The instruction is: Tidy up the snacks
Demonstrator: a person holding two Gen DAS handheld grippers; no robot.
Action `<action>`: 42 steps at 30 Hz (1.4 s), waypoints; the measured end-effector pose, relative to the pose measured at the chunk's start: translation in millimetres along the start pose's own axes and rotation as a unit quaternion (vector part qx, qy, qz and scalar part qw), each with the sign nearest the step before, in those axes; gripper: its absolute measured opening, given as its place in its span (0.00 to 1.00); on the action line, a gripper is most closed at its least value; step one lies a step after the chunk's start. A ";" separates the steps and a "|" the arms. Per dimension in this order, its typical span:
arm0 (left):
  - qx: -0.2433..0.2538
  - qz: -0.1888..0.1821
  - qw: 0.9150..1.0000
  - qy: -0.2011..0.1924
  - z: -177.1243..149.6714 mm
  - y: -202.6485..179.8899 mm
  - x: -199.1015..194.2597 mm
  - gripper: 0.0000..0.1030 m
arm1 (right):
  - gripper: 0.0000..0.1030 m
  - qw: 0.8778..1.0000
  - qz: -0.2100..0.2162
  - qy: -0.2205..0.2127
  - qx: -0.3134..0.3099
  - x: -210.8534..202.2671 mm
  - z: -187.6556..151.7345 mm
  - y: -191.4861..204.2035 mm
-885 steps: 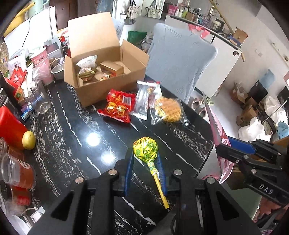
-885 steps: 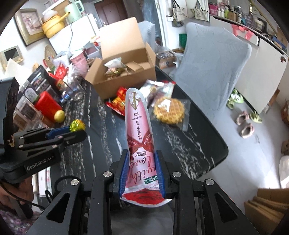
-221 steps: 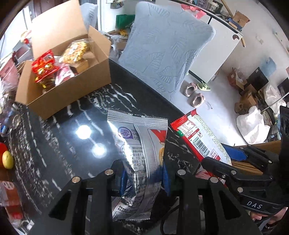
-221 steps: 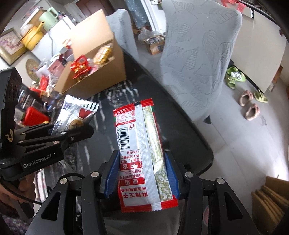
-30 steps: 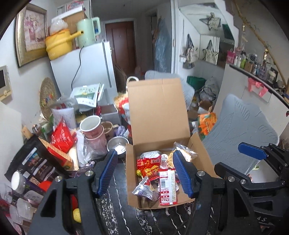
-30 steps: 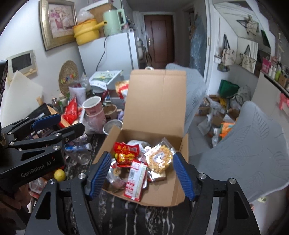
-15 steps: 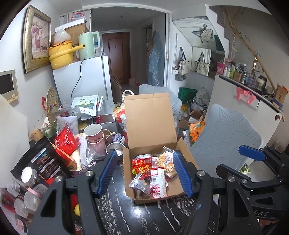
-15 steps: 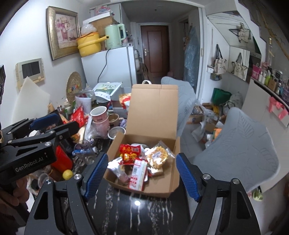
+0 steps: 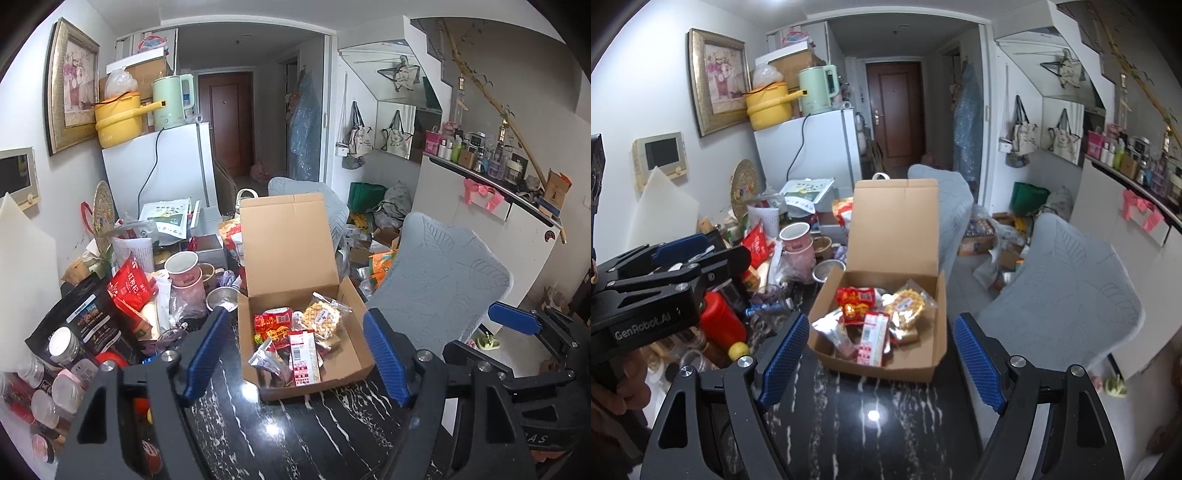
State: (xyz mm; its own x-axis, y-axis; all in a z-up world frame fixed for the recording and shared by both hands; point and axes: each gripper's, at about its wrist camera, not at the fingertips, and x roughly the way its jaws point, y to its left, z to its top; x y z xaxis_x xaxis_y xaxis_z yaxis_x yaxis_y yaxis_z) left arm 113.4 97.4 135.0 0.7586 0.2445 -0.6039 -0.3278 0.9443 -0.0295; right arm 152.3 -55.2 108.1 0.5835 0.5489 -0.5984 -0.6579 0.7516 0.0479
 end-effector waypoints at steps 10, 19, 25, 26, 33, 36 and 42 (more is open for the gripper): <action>0.013 0.004 0.999 0.036 -29.5 -11.9 -9.9 0.72 | 0.79 0.999 -0.010 0.040 0.032 -5.0 -35.3 -5.3; 0.004 -0.004 0.998 0.068 -51.6 -18.5 -12.7 0.72 | 0.79 0.996 -0.013 0.068 0.050 -8.7 -60.7 -6.4; -0.001 -0.005 0.997 0.078 -58.4 -21.2 -13.6 0.72 | 0.79 0.996 -0.013 0.073 0.050 -14.1 -67.1 -3.7; -0.002 -0.006 0.997 0.079 -59.1 -20.8 -13.5 0.72 | 0.79 0.996 -0.013 0.073 0.049 -15.1 -67.8 -3.1; -0.005 -0.011 0.996 0.085 -62.4 -21.3 -14.9 0.72 | 0.79 0.996 -0.016 0.073 0.050 -19.4 -69.4 -3.7; -0.005 -0.011 0.996 0.086 -62.7 -21.7 -15.7 0.72 | 0.79 0.996 -0.017 0.072 0.050 -20.2 -69.4 -3.5; -0.006 -0.013 0.996 0.088 -64.4 -21.2 -15.8 0.72 | 0.79 0.996 -0.017 0.073 0.050 -20.2 -69.5 -3.4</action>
State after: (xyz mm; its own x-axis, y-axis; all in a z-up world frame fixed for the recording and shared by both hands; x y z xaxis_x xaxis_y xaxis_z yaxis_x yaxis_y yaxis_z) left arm 72.1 59.3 93.9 0.6565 0.1755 -0.7336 -0.3165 0.9469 -0.0566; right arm 109.6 -94.3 64.5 0.5247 0.4696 -0.7101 -0.5846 0.8051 0.1004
